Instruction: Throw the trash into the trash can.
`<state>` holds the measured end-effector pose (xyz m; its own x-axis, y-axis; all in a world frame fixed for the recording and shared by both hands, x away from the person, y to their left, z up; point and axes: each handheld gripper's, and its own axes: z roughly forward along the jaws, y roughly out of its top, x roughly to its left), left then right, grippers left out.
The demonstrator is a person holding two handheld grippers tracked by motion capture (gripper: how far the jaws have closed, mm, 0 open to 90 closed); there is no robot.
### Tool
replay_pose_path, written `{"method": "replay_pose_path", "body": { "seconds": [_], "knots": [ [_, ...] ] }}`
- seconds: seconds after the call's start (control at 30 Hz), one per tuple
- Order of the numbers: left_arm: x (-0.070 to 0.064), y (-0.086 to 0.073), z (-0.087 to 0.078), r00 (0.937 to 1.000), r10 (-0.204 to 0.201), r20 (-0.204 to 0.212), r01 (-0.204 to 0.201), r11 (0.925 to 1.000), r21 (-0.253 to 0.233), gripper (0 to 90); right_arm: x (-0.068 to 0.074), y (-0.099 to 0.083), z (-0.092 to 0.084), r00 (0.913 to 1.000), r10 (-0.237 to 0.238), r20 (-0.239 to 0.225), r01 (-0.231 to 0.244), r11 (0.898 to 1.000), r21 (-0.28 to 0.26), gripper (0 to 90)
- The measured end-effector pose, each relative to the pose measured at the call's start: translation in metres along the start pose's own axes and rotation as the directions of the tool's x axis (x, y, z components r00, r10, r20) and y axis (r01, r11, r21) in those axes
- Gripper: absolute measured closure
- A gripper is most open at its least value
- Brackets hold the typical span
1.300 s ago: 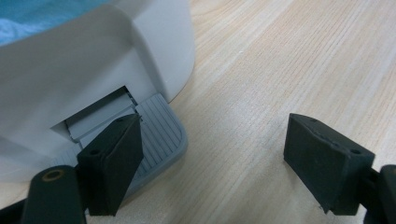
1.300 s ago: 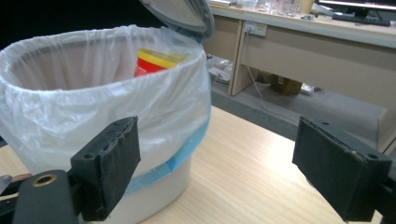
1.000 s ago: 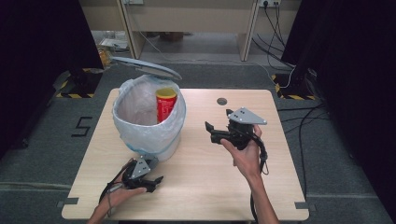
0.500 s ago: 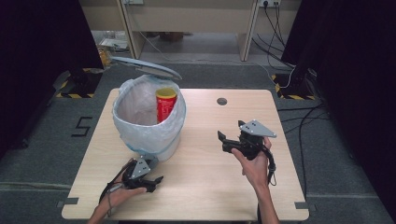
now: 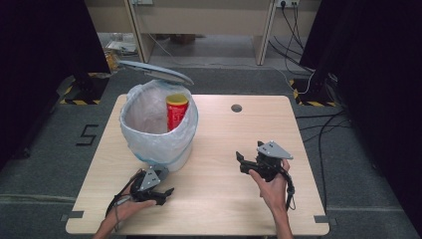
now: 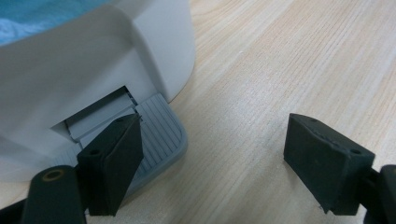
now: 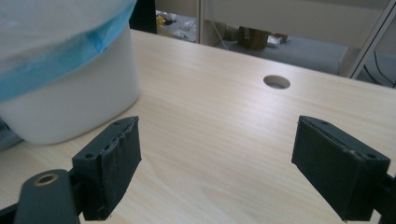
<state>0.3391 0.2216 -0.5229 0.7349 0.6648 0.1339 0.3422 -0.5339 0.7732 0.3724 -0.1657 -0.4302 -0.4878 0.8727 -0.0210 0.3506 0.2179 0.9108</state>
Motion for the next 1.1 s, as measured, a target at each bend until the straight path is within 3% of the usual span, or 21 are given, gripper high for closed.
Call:
{"method": "replay_pose_path", "body": {
  "seconds": [0.3, 0.4, 0.47, 0.73, 1.1],
  "knots": [
    [0.0, 0.0, 0.0, 1.0, 0.0, -0.001, 0.0, 1.0, 0.001, 18.9, 0.005, -0.025, 0.006, 0.9999, 0.008, 0.008, -0.009, 0.999, 0.037, 16.1],
    [0.0, 0.0, 0.0, 1.0, 0.001, -0.001, -0.001, 1.0, 0.001, 18.9, 0.005, -0.031, 0.007, 0.9999, -0.01, 0.013, 0.009, 0.997, 0.071, 16.2],
    [0.0, 0.0, 0.0, 1.0, 0.0, -0.001, 0.0, 1.0, 0.001, 18.9, 0.005, -0.036, 0.008, 1.0, 0.005, 0.006, -0.006, 0.997, 0.075, 16.3],
    [0.0, 0.0, 0.0, 1.0, 0.001, -0.001, -0.001, 1.0, 0.001, 18.9, -0.001, -0.058, 0.009, 0.9996, 0.023, 0.018, -0.025, 0.991, 0.129, 16.2],
    [0.0, 0.0, 0.0, 1.0, 0.0, -0.002, 0.0, 1.0, 0.001, 18.9, -0.002, -0.074, 0.009, 0.9997, 0.021, 0.012, -0.023, 0.982, 0.19, 16.2]
  ]
}}
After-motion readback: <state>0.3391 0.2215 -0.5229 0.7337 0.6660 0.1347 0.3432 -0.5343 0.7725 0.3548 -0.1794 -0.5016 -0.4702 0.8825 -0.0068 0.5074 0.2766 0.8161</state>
